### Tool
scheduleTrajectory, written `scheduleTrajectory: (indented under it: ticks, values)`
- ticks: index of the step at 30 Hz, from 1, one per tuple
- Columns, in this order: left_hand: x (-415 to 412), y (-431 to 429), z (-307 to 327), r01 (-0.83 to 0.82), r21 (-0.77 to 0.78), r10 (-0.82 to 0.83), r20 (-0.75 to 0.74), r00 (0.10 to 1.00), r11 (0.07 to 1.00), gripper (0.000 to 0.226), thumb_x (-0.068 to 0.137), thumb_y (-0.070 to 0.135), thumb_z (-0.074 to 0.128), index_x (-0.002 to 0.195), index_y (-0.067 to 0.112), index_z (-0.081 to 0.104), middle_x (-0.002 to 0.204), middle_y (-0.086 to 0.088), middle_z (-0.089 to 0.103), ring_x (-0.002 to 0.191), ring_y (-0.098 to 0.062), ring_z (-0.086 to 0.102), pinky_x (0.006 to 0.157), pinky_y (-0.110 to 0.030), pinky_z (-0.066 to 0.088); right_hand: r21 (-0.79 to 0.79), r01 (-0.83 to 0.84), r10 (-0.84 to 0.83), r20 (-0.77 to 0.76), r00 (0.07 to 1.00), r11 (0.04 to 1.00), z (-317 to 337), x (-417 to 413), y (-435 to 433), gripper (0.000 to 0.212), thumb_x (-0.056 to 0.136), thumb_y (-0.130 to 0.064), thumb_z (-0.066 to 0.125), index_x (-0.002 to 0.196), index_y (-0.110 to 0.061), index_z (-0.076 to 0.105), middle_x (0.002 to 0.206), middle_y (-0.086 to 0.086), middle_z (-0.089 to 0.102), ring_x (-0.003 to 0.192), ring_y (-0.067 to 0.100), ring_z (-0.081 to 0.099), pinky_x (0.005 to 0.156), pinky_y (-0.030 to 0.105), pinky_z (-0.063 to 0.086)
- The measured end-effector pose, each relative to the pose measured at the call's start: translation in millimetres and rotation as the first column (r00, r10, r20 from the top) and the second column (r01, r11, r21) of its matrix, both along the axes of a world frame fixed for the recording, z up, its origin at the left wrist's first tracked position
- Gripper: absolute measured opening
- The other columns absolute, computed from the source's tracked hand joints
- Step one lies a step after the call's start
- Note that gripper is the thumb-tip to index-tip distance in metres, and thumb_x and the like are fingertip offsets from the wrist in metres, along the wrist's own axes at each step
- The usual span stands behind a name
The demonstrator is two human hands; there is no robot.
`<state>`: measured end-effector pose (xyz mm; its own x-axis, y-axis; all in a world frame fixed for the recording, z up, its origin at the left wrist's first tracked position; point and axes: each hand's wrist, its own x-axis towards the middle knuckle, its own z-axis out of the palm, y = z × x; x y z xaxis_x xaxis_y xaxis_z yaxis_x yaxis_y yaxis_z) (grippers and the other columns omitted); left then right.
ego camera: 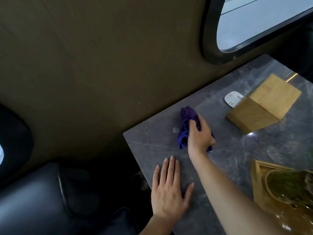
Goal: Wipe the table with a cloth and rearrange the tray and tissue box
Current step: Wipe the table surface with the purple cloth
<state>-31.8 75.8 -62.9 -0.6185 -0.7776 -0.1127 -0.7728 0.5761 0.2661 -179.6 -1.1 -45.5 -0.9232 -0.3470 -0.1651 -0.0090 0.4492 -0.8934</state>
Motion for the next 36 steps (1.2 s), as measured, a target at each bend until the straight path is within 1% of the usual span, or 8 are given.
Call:
scheduleTrajectory:
  ticks: [5,9,11,17,20,26,30,36]
  values:
    - [3,1,0,0.004,-0.054,-0.007,-0.055,0.998,0.999,0.067,0.084,0.056,0.038,0.13,0.009,0.05,0.135,-0.007,0.054,0.129,-0.023,0.045,0.109,-0.04,0.017,0.246,-0.272,0.327,-0.22,0.919,0.93,-6,27,-13,0.042,0.082,-0.038,0.05,0.123,-0.028,0.05,0.122,0.002,0.058,0.119,0.023,0.042,0.098,0.047,0.019]
    - [8,3,-4,0.024,-0.101,-0.048,-0.241,0.969,0.995,0.039,0.082,0.038,0.052,0.108,0.011,0.064,0.109,-0.004,0.067,0.105,-0.022,0.062,0.101,-0.034,0.039,0.537,-0.377,0.596,-0.32,0.737,0.755,-14,34,-13,0.061,0.073,-0.06,0.054,0.125,-0.03,0.043,0.126,0.005,0.051,0.115,0.03,0.04,0.09,0.05,0.027]
    - [10,3,-7,0.039,-0.14,-0.086,-0.347,0.934,0.989,0.026,0.082,0.029,0.056,0.098,0.012,0.066,0.102,-0.003,0.068,0.097,-0.02,0.063,0.093,-0.032,0.045,0.592,-0.381,0.645,-0.329,0.69,0.71,-15,30,-15,0.064,0.071,-0.058,0.058,0.125,-0.03,0.041,0.125,0.007,0.05,0.112,0.032,0.042,0.087,0.05,0.029]
    - [6,1,-2,0.283,-0.17,-0.313,-0.193,0.93,0.944,0.045,0.077,0.039,0.05,0.115,0.019,0.062,0.117,0.005,0.067,0.115,-0.013,0.058,0.108,-0.035,0.037,0.585,-0.571,0.778,-0.178,0.603,0.577,-8,46,-20,0.06,0.068,-0.046,0.063,0.12,-0.027,0.042,0.122,0.007,0.053,0.112,0.035,0.046,0.089,0.056,0.035]
    - [2,1,6,0.299,-0.142,-0.315,-0.105,0.943,0.943,0.056,0.074,0.044,0.041,0.12,0.017,0.06,0.122,0.003,0.065,0.114,-0.011,0.059,0.101,-0.031,0.028,0.57,-0.654,0.841,-0.128,0.526,0.497,-7,70,-15,0.059,0.064,-0.045,0.065,0.117,-0.028,0.043,0.119,0.008,0.054,0.11,0.036,0.047,0.089,0.055,0.036]
    - [3,2,12,0.272,-0.008,-0.272,-0.04,0.961,0.962,0.061,0.071,0.047,0.033,0.116,0.019,0.064,0.124,0.008,0.063,0.113,-0.007,0.058,0.083,-0.029,0.056,0.352,-0.87,0.92,0.056,0.388,0.345,0,88,-1,0.059,0.06,-0.041,0.07,0.114,-0.033,0.049,0.116,0.002,0.059,0.106,0.026,0.053,0.091,0.046,0.04]
    - [6,2,13,0.301,-0.008,-0.301,-0.101,0.948,0.953,0.051,0.076,0.045,0.042,0.115,0.021,0.063,0.117,0.007,0.067,0.109,-0.011,0.061,0.1,-0.028,0.042,0.021,-0.846,0.834,0.157,0.529,0.532,21,71,6,0.057,0.053,-0.035,0.07,0.109,-0.031,0.057,0.1,-0.004,0.062,0.09,0.015,0.06,0.081,0.032,0.053]
    - [8,3,8,0.298,-0.044,-0.3,-0.213,0.93,0.954,0.046,0.083,0.037,0.046,0.12,0.014,0.06,0.129,0.001,0.06,0.123,-0.012,0.051,0.103,-0.031,0.043,0.144,-0.571,0.589,-0.208,0.781,0.808,40,-12,3,0.052,0.061,-0.026,0.071,0.111,-0.025,0.06,0.096,0.0,0.052,0.092,0.022,0.057,0.082,0.028,0.043]
